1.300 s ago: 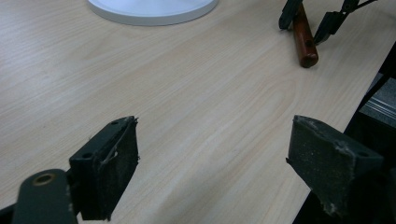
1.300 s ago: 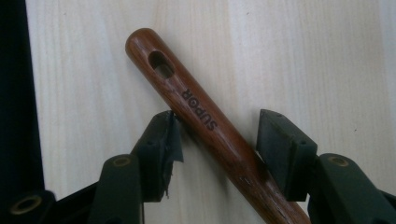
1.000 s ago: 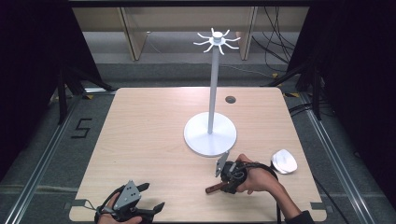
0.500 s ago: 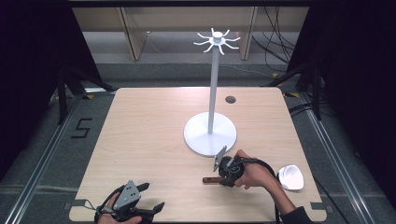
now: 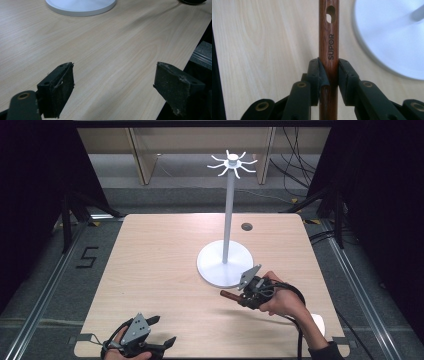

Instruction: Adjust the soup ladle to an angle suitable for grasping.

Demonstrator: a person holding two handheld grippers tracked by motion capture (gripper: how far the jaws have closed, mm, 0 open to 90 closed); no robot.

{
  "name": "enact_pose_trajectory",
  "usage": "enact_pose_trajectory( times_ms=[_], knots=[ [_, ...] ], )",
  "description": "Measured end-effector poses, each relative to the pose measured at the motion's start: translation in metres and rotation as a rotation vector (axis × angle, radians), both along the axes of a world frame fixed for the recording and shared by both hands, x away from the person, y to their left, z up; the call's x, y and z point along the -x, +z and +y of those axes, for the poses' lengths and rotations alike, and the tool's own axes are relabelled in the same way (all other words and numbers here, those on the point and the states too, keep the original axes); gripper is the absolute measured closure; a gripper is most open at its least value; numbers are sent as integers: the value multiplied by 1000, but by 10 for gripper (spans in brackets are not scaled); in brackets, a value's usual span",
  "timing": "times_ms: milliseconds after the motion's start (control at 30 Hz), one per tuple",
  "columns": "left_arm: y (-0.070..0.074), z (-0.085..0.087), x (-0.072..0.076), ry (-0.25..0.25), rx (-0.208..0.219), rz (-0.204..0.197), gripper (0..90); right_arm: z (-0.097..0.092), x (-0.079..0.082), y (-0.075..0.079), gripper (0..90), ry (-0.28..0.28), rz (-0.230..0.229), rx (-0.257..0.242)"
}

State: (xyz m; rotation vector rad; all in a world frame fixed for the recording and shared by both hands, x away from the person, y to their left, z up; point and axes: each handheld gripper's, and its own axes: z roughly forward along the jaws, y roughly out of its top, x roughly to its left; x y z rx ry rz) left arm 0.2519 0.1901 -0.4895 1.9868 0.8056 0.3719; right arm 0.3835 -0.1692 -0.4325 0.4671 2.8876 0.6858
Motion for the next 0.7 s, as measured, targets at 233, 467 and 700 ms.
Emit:
enact_pose_trajectory(
  times_ms=[233,467,700],
  knots=[
    [0,0,0,0,1,1,155,-24,7,36,739,-56,-62,-174],
    [1,1,-2,-20,-19,-24,155,-49,12,60,739,-47,-71,-322],
    [1,2,-2,-19,-26,-22,155,-68,17,77,740,-65,-116,-423]
  ],
)
